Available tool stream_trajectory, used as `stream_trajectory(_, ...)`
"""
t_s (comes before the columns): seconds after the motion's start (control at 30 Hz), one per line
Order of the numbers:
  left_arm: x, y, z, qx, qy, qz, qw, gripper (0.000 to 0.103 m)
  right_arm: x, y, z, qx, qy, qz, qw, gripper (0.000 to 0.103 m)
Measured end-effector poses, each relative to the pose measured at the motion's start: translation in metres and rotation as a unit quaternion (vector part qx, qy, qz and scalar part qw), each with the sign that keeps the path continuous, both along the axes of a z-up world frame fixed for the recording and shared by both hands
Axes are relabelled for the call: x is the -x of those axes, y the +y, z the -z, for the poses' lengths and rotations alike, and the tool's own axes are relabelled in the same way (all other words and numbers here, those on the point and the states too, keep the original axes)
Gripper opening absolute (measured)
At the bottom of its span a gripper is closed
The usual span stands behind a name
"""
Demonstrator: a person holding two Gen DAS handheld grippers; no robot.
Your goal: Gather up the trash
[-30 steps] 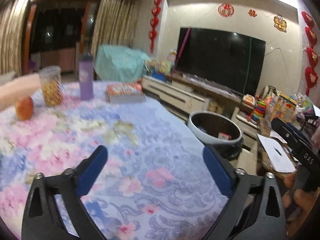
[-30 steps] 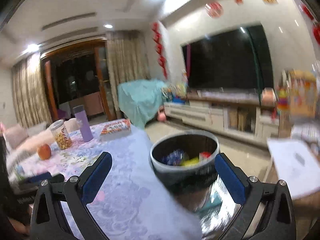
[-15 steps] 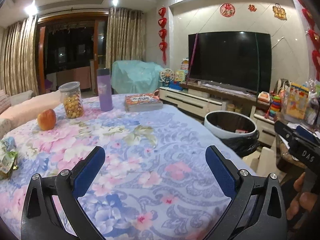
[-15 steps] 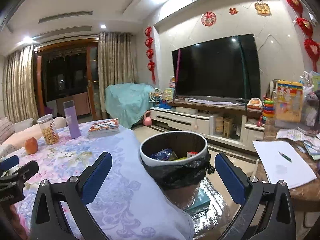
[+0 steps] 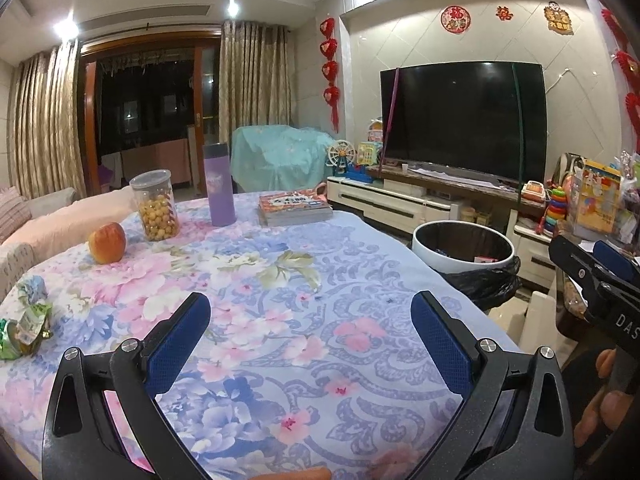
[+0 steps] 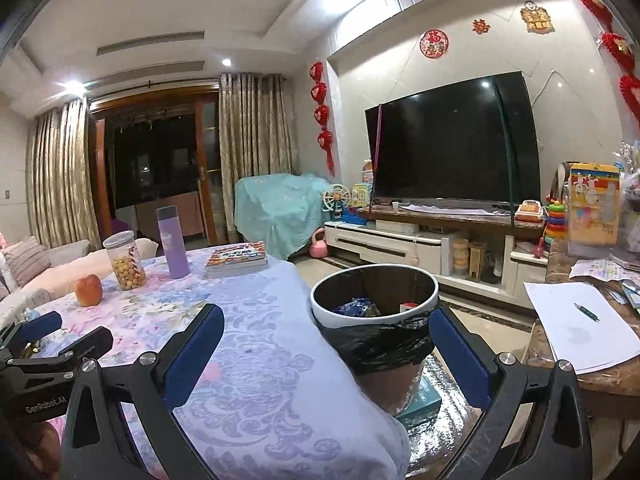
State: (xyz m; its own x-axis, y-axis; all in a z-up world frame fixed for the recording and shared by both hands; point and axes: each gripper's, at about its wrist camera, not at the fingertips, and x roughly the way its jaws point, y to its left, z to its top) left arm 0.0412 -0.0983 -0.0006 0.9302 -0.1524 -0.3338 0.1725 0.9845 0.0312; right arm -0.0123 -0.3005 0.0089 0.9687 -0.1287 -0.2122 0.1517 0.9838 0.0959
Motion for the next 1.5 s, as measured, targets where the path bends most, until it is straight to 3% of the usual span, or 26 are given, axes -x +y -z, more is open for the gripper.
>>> stream_trajectory(1.5, 0.0095, 0.0038, -0.0029, 0.010, -0.005, -0.003, 0.9999, 0.103, 0.0061, 0.0008, 0.0008, -0.023, 0.006, -0.006, 1.000, 0.103)
